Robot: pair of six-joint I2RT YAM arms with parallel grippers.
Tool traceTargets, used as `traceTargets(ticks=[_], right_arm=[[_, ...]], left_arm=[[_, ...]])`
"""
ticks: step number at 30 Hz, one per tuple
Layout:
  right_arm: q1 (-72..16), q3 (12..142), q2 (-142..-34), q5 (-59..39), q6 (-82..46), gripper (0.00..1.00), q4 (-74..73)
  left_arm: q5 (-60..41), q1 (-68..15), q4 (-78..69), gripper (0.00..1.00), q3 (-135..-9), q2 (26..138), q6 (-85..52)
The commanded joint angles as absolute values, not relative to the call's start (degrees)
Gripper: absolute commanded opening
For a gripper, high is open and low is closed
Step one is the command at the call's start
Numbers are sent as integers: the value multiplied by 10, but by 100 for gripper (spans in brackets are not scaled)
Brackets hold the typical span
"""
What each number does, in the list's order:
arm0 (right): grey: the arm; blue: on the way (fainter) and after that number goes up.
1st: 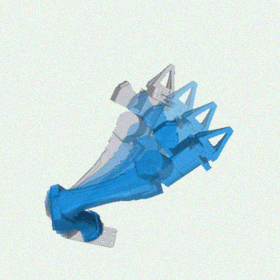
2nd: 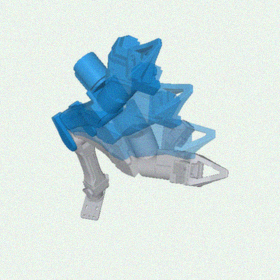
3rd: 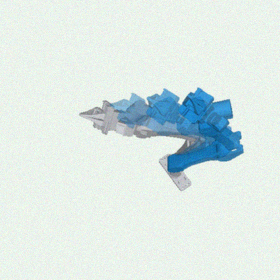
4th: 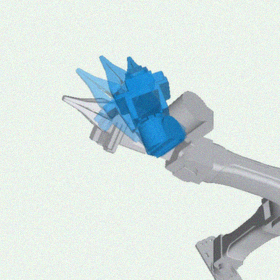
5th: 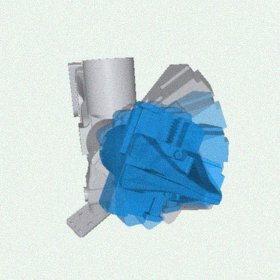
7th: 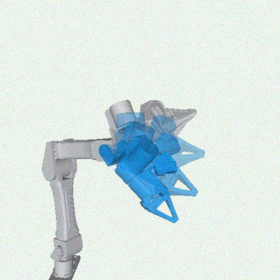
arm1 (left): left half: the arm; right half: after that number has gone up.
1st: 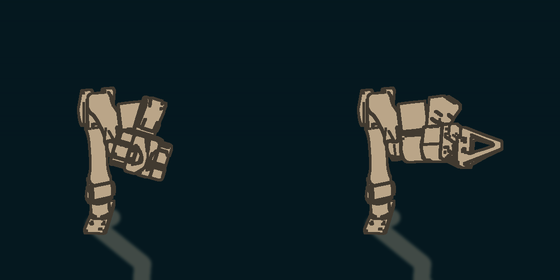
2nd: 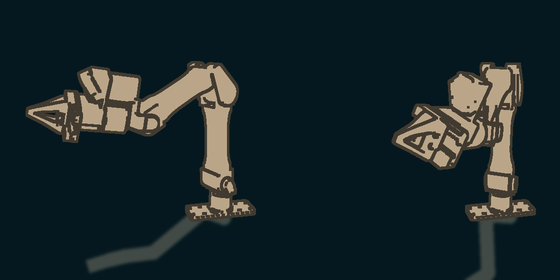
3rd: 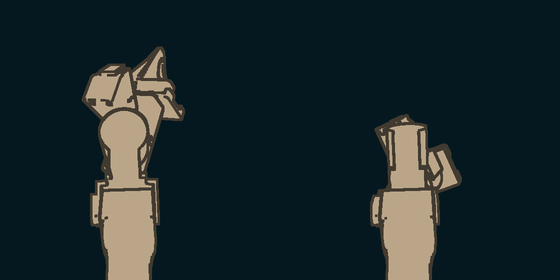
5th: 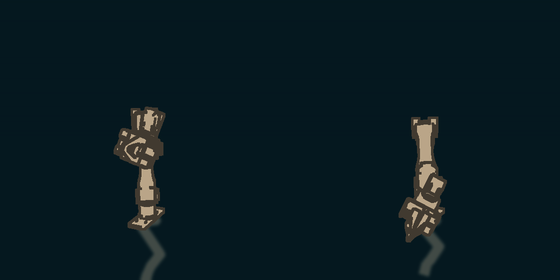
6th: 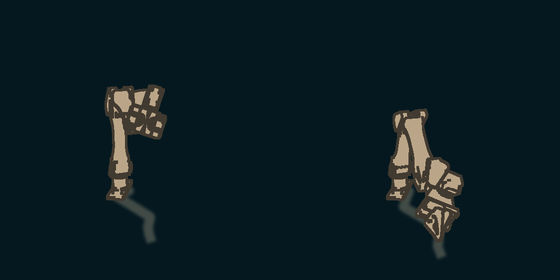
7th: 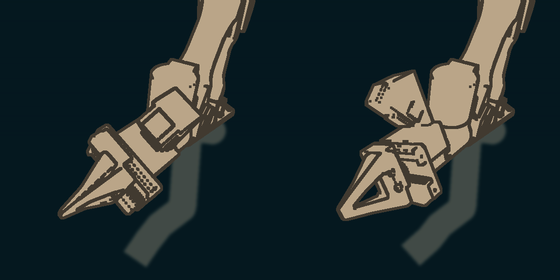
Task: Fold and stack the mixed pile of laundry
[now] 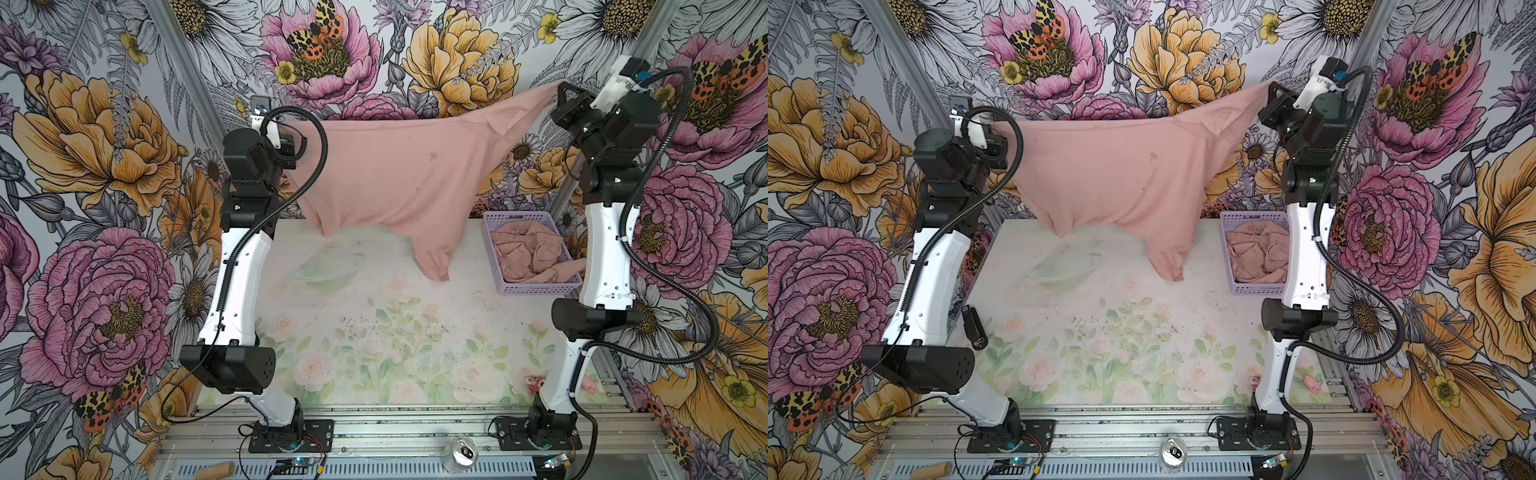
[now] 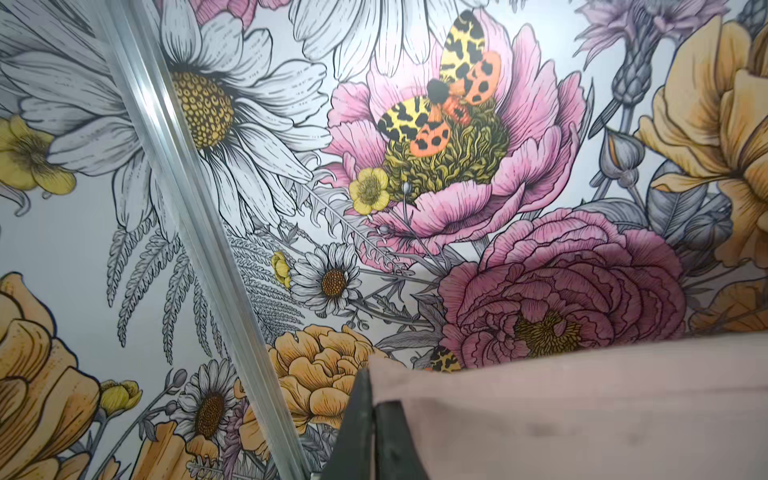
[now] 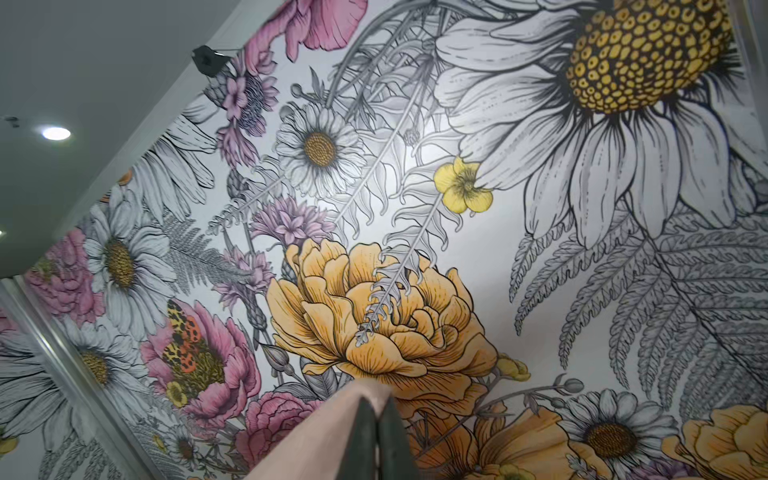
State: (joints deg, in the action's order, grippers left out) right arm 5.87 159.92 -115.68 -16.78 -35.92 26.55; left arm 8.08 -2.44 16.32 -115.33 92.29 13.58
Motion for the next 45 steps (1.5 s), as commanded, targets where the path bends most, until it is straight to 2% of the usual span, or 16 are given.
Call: traceTargets(ticks=[1,4,11,15,18,22,24,25,28,29,33,37,41,45], right_arm=[[68,1527,-1080,-246,-373,0,234],[64,1352,-981,-299,-342,0,235],[74,903,-736,-281,-266,0,232],[92,699,-656,-285,-287,0,235],[95,585,-614,-291,-315,0,236],[94,523,-582,-270,-325,0,270],[94,514,-577,-265,-327,0,291],[94,510,-575,-261,-327,0,302],[95,501,-566,-249,-338,0,320],[94,500,-565,-247,-342,0,323],[94,503,-565,-242,-353,0,328],[94,511,-567,-226,-359,0,339],[95,516,-569,-224,-363,0,341],[94,514,-568,-224,-362,0,343]], left_arm=[[62,-20,142,0,-1097,865,142],[60,-34,142,0,-969,801,152],[87,-68,194,0,-668,674,134],[79,-100,254,0,-558,624,62],[57,-132,309,0,-506,600,-14],[53,-179,375,0,-464,580,-99],[44,-187,407,48,-453,574,-143],[41,-190,424,65,-448,568,-168],[77,-228,455,83,-439,530,-216],[92,-238,461,85,-439,520,-233],[77,-215,476,85,-423,501,-308],[43,-200,474,67,-368,531,-423],[-4,-173,424,59,-346,585,-448],[-37,-150,367,55,-354,635,-404]])
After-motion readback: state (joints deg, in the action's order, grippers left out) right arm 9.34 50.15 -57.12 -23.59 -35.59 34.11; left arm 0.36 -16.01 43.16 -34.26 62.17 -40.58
